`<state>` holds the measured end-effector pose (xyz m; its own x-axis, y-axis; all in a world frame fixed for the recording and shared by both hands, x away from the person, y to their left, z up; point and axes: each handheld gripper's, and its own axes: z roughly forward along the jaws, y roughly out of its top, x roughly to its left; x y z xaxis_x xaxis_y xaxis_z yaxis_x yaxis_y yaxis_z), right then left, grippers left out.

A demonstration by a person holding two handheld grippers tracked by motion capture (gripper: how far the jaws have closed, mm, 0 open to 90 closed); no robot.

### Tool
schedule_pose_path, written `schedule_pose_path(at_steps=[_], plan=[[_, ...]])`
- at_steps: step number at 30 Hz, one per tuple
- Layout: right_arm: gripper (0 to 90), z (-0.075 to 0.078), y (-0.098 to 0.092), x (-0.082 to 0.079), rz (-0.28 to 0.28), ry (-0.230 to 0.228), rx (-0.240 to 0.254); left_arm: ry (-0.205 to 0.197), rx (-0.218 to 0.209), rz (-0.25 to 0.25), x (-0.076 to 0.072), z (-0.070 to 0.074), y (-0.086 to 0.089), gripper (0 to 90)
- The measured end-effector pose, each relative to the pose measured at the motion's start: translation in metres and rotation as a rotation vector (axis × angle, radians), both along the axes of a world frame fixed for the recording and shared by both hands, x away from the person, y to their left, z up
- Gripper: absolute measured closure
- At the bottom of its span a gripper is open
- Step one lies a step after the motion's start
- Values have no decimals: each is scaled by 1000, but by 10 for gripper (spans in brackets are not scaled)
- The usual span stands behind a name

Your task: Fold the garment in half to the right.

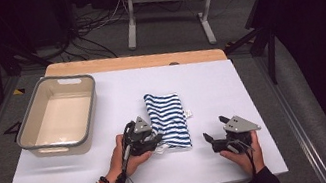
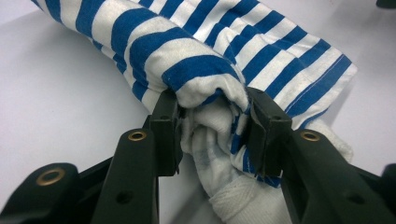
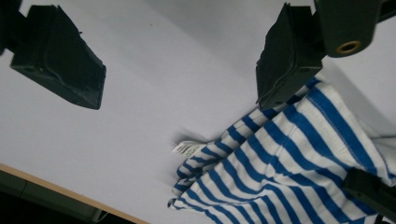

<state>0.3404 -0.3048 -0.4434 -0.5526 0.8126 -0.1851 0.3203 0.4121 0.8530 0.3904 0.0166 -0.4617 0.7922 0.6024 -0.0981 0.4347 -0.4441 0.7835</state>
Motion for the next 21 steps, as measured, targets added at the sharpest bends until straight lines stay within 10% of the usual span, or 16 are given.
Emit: schedule_pose_path(at_steps=[13,21], plan=[[153,29,13,32,-7,-61,50,2,-6,-4,1,-1,1,603],[199,26,33,68,64,-13,48,4,-12,-2,0,-1,1,603]])
